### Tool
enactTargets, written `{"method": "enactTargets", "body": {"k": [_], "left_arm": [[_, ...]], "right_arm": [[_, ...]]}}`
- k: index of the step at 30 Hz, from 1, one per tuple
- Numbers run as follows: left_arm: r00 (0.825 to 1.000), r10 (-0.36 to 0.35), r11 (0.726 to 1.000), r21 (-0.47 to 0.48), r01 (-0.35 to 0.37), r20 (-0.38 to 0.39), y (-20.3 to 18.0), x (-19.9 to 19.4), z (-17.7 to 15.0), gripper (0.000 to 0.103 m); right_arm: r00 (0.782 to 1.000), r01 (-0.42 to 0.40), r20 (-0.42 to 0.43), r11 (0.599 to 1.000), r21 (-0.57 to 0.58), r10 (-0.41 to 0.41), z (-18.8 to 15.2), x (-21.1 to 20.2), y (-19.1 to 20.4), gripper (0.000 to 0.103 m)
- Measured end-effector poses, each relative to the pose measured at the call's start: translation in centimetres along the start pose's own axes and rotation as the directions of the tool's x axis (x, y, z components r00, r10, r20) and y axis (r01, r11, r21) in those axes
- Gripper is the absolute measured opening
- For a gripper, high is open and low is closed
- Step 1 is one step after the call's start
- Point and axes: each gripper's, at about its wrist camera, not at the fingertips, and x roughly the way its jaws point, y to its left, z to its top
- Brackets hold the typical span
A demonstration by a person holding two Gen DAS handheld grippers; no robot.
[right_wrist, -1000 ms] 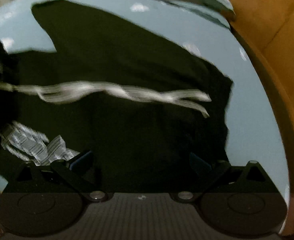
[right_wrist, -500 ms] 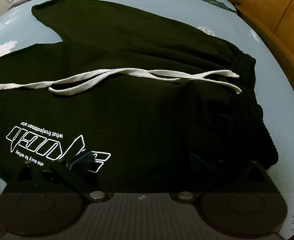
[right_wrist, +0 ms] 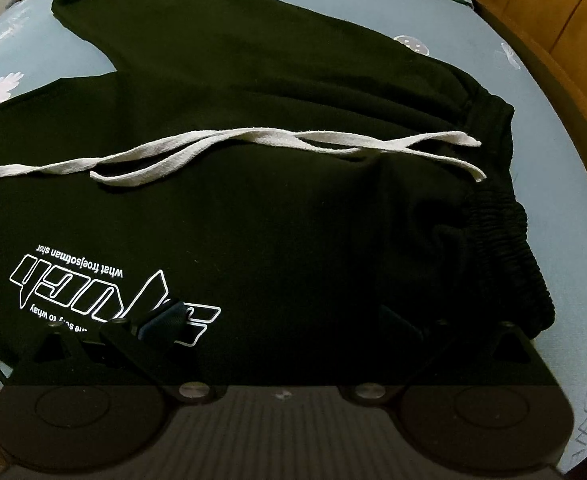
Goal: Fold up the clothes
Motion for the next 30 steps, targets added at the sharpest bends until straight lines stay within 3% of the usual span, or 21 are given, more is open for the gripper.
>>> {"method": "enactTargets", "body": {"k": [8,11,16,22,25,30], "left_arm": [[0.996,0.019,0.999,-0.038,-0.023,-0.089,1.3,0.7,-2.0,0.067],[0.996,0.019,0.998,-0.06,-0.025,-0.091,1.8,0.2,-1.2,0.067],[0.997,-0.029,0.992,-0.117,0.037,0.066,2.9,0.3,3.8,0.067],[0.966,-0.168,0.954,-0.213,0.21,0.196,3.6,3.2,9.1,0.068],[0.97,-0.144,0.956,-0.225,0.187,0.194,3.8,4.7,9.8,0.068],[0.989,-0.066,0.948,-0.302,0.103,0.132,6.3,5.2,8.2,0.068]], "right_arm": [[1.0,-0.007,0.009,1.0,0.003,0.007,-0.2,0.0,-0.1,0.103],[1.0,-0.006,0.014,1.0,0.005,0.006,-0.3,-0.1,0.0,0.103],[1.0,-0.002,0.026,1.0,0.009,0.002,-0.5,-0.1,0.1,0.103],[1.0,-0.001,0.027,1.0,0.011,0.001,-0.4,-0.1,0.1,0.103],[1.0,-0.003,0.029,1.0,0.01,0.003,-0.4,0.0,0.1,0.103],[1.0,-0.005,0.03,1.0,0.01,0.005,-0.4,0.0,0.0,0.103]]}}
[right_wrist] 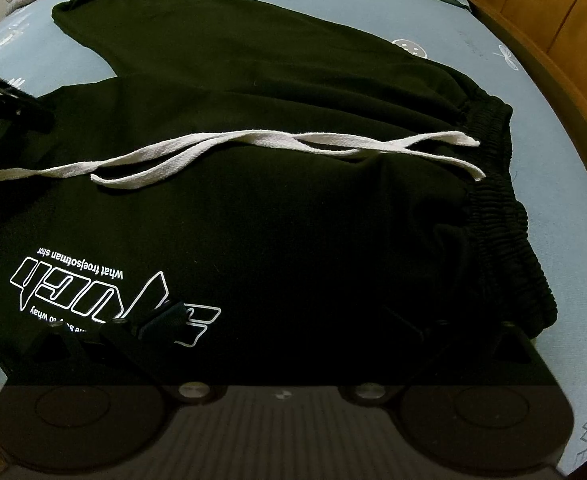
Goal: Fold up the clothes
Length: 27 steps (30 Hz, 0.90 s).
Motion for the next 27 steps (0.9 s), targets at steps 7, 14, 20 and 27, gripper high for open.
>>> {"method": "enactTargets", "body": {"k": [7,14,20,27], "left_arm": [[0.997,0.058,0.995,-0.075,-0.062,-0.051,3.4,-2.2,-0.6,0.068],[0.991,0.027,0.997,-0.074,-0.017,0.132,3.3,-2.4,5.5,0.069],[0.972,-0.035,0.99,-0.126,0.066,0.234,4.9,2.0,15.0,0.069],[0.991,-0.014,0.964,-0.261,0.048,0.13,7.9,9.4,19.5,0.069]], "right_arm": [[1.0,0.007,-0.006,1.0,0.009,-0.007,0.1,0.0,0.0,0.103],[1.0,0.008,-0.015,1.0,0.009,-0.008,0.3,0.0,0.1,0.103],[1.0,0.006,-0.02,1.0,0.008,-0.006,0.4,0.1,0.1,0.103],[1.0,-0.005,-0.002,1.0,-0.001,0.005,0.2,0.1,-0.2,0.103]]}}
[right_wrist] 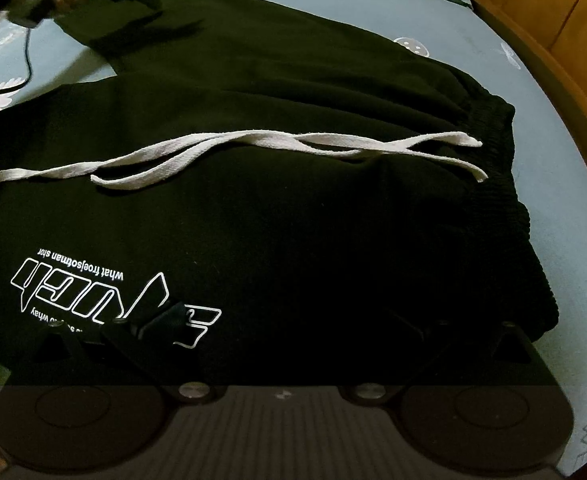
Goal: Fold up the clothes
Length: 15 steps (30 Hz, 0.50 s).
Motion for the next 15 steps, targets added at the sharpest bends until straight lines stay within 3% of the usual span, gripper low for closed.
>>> {"method": "enactTargets", "body": {"k": [3,8,10,12,14,15], "left_arm": [[0.992,0.116,0.993,0.009,-0.116,0.041,0.5,0.3,0.1,0.07],[0.987,0.157,0.986,0.051,-0.159,0.045,-2.6,-0.4,0.3,0.068],[0.995,0.094,0.987,0.125,-0.096,0.028,-6.0,-0.6,-0.2,0.068],[1.0,-0.012,0.981,0.191,0.014,-0.015,-10.0,-0.3,-0.9,0.068],[0.986,-0.145,0.957,0.24,0.162,-0.088,-14.2,0.6,-1.8,0.07],[0.969,-0.21,0.936,0.26,0.238,-0.131,-16.3,1.2,-2.3,0.071]], "right_arm": [[1.0,-0.004,0.015,1.0,-0.004,0.004,-0.2,0.0,0.0,0.103],[1.0,-0.002,-0.009,1.0,-0.004,0.001,0.4,0.1,0.0,0.103],[1.0,0.0,-0.019,1.0,-0.005,0.0,0.5,0.2,0.0,0.103],[1.0,0.003,-0.025,1.0,-0.005,-0.003,0.6,0.2,0.1,0.103],[1.0,0.008,-0.028,1.0,-0.003,-0.008,0.6,0.2,0.2,0.103],[1.0,0.01,-0.028,1.0,-0.002,-0.01,0.6,0.1,0.2,0.103]]}}
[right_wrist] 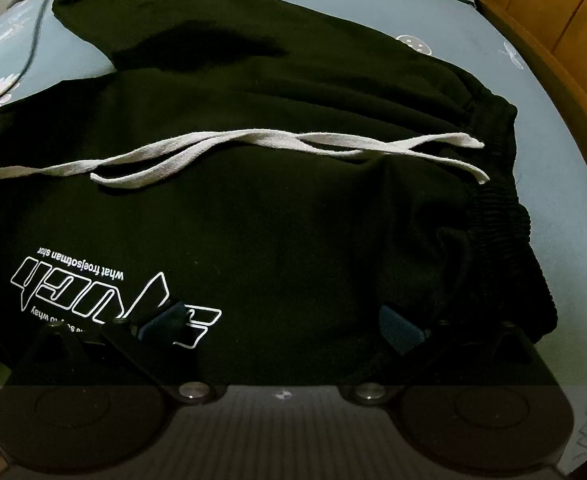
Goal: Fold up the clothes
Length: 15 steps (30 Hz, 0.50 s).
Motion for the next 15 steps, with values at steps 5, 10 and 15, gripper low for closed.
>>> {"method": "enactTargets", "body": {"k": [5,10,15], "left_arm": [[0.968,-0.234,0.961,0.131,0.245,-0.095,-8.4,5.7,0.5,0.072],[0.956,-0.248,0.944,0.185,0.274,-0.154,-12.3,11.0,0.4,0.072],[0.968,-0.206,0.958,0.174,0.23,-0.147,-12.8,14.4,1.3,0.072]], "right_arm": [[1.0,0.011,0.02,1.0,0.018,-0.012,-0.4,-0.1,0.3,0.103],[0.998,0.015,0.064,0.999,0.037,-0.017,-1.1,-0.3,0.3,0.103],[0.997,0.008,0.08,0.999,0.041,-0.012,-1.4,-0.4,0.2,0.103]]}}
